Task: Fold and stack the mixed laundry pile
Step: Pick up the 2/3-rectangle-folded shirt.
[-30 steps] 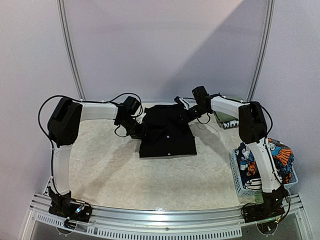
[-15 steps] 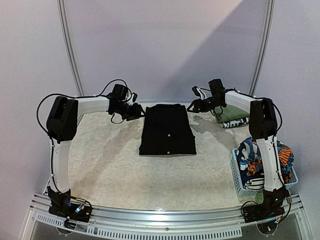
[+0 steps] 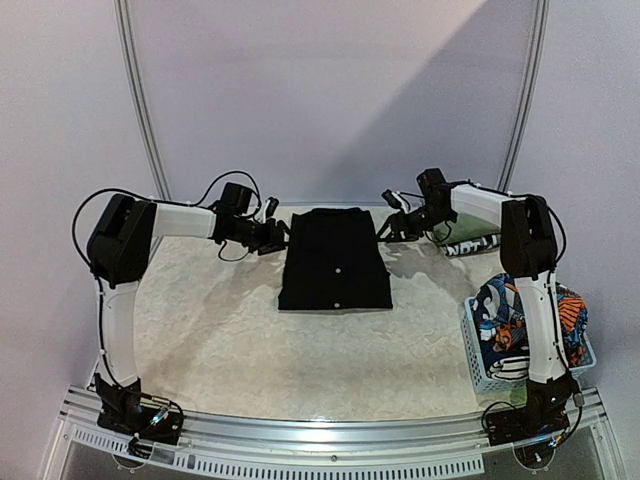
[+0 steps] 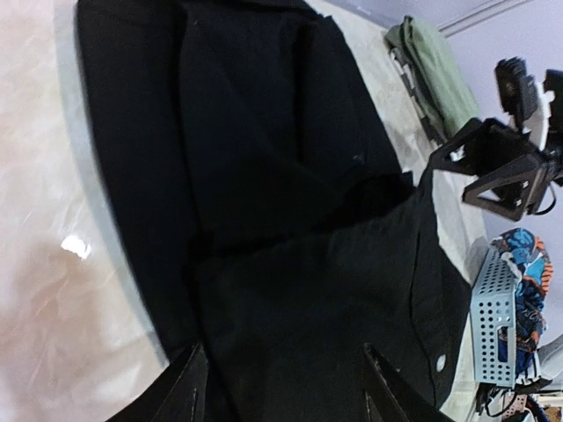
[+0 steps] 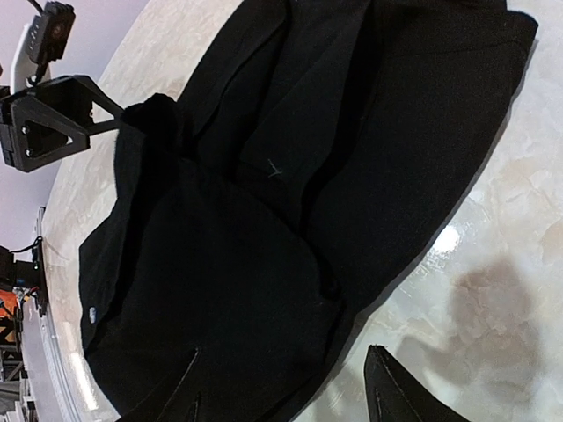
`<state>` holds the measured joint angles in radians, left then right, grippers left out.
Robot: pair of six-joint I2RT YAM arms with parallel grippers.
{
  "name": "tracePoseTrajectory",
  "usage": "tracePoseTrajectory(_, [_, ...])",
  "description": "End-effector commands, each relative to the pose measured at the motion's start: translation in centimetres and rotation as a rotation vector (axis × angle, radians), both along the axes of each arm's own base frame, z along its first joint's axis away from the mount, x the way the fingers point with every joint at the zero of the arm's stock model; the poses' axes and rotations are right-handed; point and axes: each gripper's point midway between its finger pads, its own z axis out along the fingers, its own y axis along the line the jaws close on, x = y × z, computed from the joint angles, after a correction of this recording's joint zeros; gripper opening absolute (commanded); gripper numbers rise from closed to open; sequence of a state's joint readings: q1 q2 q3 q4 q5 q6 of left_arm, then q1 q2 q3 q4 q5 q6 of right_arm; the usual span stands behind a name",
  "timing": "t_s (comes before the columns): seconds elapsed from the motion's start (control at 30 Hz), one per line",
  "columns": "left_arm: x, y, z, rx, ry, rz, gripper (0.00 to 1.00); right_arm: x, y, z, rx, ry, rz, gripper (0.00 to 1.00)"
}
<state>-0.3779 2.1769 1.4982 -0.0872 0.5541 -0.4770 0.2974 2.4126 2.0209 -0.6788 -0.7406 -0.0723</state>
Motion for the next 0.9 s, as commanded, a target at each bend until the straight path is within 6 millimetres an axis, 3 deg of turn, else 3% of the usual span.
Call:
tracePoseTrajectory(0.0, [1.8, -1.7, -0.6, -0.062, -0.008, -0.014, 0.58, -0.3, 0.8, -2.8, -0.007, 0.06, 0.02, 0.59])
tracePoseTrajectory(0.13, [2.5, -2.0, -2.2, -0.042, 0.02, -0.023, 0.58, -0.6, 1.5, -4.4, -0.017, 0.084, 0.037, 0.57])
tracePoseTrajectory(0.37, [2.1, -3.0, -3.4, -0.055, 0.04, -0.076, 0.58, -0.8, 2.0, -5.3, 0.001, 0.104, 0.054, 0.42])
tracePoseTrajectory(0.53, [2.0, -3.2, -3.8, -0.06, 0.044, -0.092, 0.58, -1.3, 1.9, -4.9, -0.021, 0.1, 0.056, 0.46])
tracePoseTrajectory(0.67, [2.1, -3.6, -3.6, -0.078, 0.034, -0.1, 0.5, -1.1, 1.9, -3.2, -0.038, 0.034, 0.059, 0.46])
tracePoseTrajectory(0.87, [2.9, -3.7, -3.4, -0.1, 0.022, -0.093, 0.36, -0.6, 2.2, -2.5, -0.041, -0.003, 0.063, 0.26])
